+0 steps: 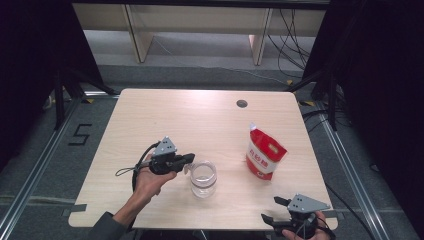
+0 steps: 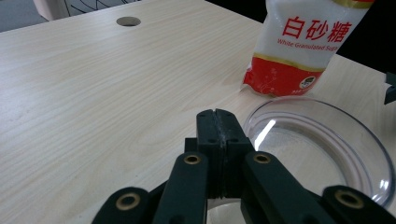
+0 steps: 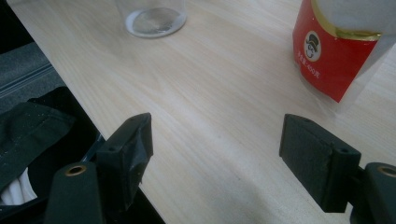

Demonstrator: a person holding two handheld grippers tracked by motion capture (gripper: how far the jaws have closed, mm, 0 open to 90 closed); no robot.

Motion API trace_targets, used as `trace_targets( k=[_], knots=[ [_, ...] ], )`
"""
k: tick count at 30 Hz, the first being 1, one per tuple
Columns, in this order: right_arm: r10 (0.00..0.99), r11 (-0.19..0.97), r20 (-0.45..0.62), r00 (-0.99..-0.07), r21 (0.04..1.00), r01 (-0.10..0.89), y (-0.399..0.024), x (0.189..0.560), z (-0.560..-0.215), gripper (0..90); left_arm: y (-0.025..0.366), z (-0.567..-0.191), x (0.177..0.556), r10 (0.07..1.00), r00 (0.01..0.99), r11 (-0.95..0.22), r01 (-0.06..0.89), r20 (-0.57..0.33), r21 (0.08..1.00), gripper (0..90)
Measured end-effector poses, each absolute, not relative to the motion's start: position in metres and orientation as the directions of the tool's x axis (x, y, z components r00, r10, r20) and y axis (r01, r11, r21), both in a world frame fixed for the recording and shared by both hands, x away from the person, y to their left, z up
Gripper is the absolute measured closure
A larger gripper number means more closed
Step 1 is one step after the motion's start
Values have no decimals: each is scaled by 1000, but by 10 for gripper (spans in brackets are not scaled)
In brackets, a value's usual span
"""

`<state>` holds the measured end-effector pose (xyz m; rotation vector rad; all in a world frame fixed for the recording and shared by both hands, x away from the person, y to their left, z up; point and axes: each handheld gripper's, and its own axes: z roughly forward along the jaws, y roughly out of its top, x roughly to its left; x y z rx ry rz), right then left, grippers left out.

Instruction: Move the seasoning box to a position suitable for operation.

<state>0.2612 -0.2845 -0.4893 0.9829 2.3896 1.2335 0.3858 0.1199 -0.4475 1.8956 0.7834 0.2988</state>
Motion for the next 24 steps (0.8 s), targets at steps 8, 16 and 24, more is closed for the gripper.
trace_targets(
  k=[8,16,24],
  knots=[
    [684,397,84,-724,790,466,-282,259,-490,266,128,-447,375,642,746,-252,427,-180,868,883],
    [673,425,52,-738,790,443,-282,261,-489,266,136,-447,361,639,745,-232,427,-194,874,873],
    [677,424,56,-733,785,451,-280,260,-490,266,139,-446,354,629,746,-216,437,-218,873,874]
  ],
)
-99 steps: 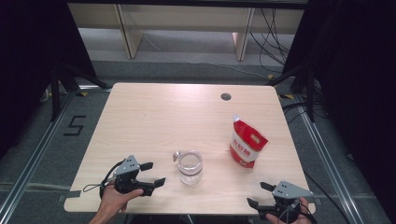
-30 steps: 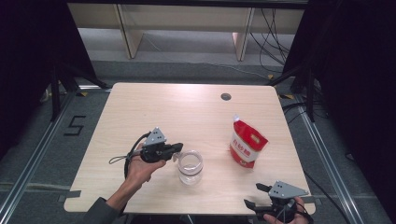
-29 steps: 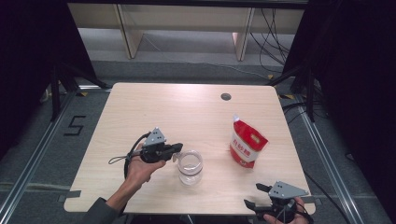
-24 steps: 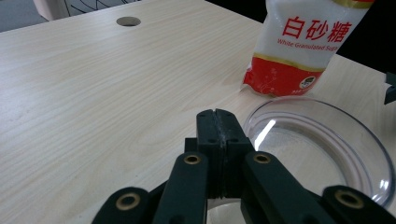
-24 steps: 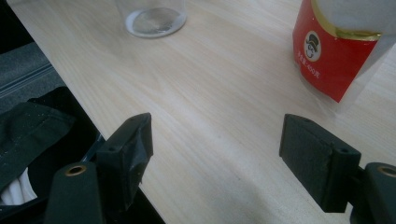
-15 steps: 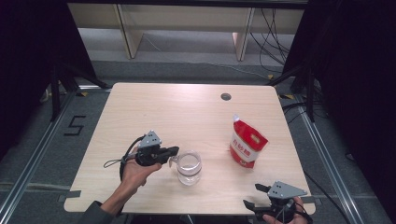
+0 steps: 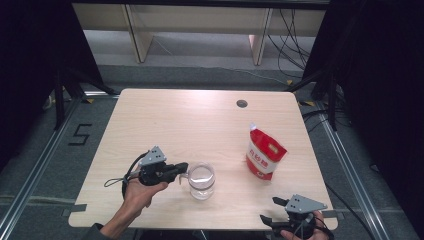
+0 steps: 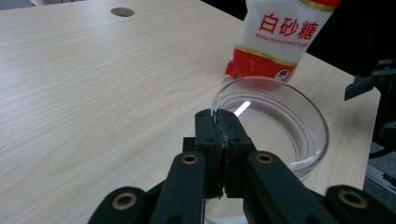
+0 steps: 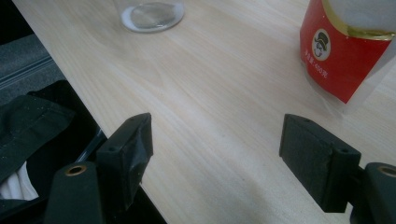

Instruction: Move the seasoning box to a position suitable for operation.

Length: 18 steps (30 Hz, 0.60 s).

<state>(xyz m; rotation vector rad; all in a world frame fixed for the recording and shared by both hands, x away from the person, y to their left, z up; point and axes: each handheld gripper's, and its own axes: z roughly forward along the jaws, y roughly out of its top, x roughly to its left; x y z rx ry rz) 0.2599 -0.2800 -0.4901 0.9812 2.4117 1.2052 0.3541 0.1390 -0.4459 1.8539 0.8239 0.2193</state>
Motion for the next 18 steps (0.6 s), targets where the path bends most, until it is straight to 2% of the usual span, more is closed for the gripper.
trace_targets(
  k=[3,9,18],
  knots=[
    [663,438,37,-748,790,428,-281,262,-491,265,139,-446,355,623,746,-205,447,-236,870,872],
    [678,429,57,-733,779,457,-279,259,-490,266,140,-446,352,633,740,-206,446,-229,871,872],
    [674,438,41,-738,782,443,-280,260,-490,265,145,-447,353,621,746,-188,441,-242,878,847]
  ],
)
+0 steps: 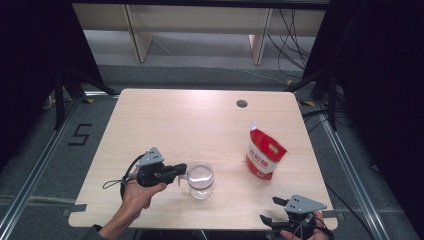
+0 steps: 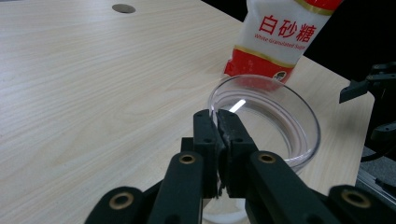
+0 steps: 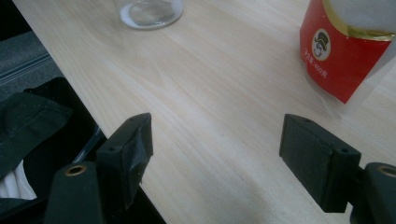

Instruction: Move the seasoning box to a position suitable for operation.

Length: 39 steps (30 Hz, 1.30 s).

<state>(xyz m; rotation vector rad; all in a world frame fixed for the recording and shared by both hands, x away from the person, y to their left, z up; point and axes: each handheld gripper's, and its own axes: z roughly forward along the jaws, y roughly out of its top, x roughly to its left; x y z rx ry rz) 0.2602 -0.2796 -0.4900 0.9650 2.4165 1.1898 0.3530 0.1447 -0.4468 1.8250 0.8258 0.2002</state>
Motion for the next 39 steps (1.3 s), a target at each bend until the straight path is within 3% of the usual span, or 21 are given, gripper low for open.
trace_targets(
  k=[6,10,12,14,19,26,39],
  knots=[
    [679,432,50,-732,779,455,-280,259,-490,265,153,-446,352,610,750,-156,429,-254,890,730],
    [672,447,38,-740,776,445,-279,260,-490,266,161,-448,346,599,775,-197,388,-203,900,605],
    [662,458,18,-749,781,424,-280,261,-490,266,170,-450,343,590,786,-216,376,-187,901,571],
    [662,456,23,-749,781,427,-280,261,-489,265,175,-453,343,584,803,-270,326,-115,906,551],
    [663,457,18,-749,782,423,-279,261,-490,266,177,-467,343,569,815,-308,330,-105,892,508],
    [662,457,18,-749,783,423,-279,261,-490,265,167,-476,344,555,828,-356,319,-76,878,516],
    [653,458,36,-756,777,432,-276,261,-491,266,156,-483,349,500,866,-431,238,11,870,692]
  ],
)
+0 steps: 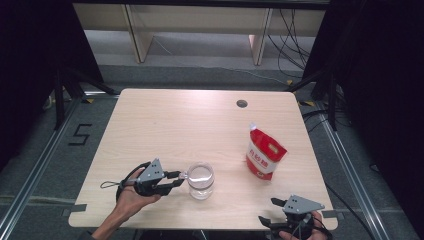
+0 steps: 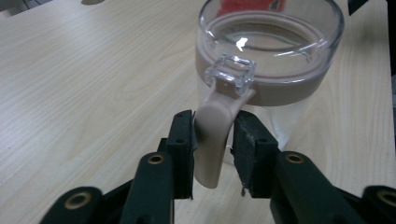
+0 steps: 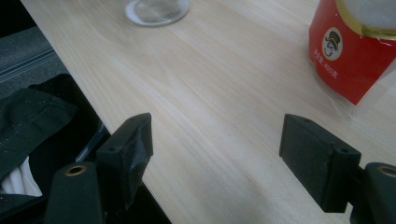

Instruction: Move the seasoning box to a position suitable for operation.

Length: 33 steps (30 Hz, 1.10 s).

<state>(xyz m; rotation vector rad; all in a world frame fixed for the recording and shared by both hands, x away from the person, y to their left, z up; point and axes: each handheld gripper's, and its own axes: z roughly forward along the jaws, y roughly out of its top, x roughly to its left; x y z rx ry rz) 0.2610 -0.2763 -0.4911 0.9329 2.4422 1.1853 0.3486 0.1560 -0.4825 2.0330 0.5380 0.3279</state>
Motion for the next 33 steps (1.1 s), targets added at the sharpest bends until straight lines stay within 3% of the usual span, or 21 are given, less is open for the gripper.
trace_targets(
  k=[16,33],
  knots=[
    [647,456,39,-761,780,428,-275,264,-492,265,137,-480,350,448,891,-489,180,69,853,729],
    [631,474,21,-776,781,407,-275,266,-491,265,117,-480,352,420,906,-481,171,55,860,731]
  ],
)
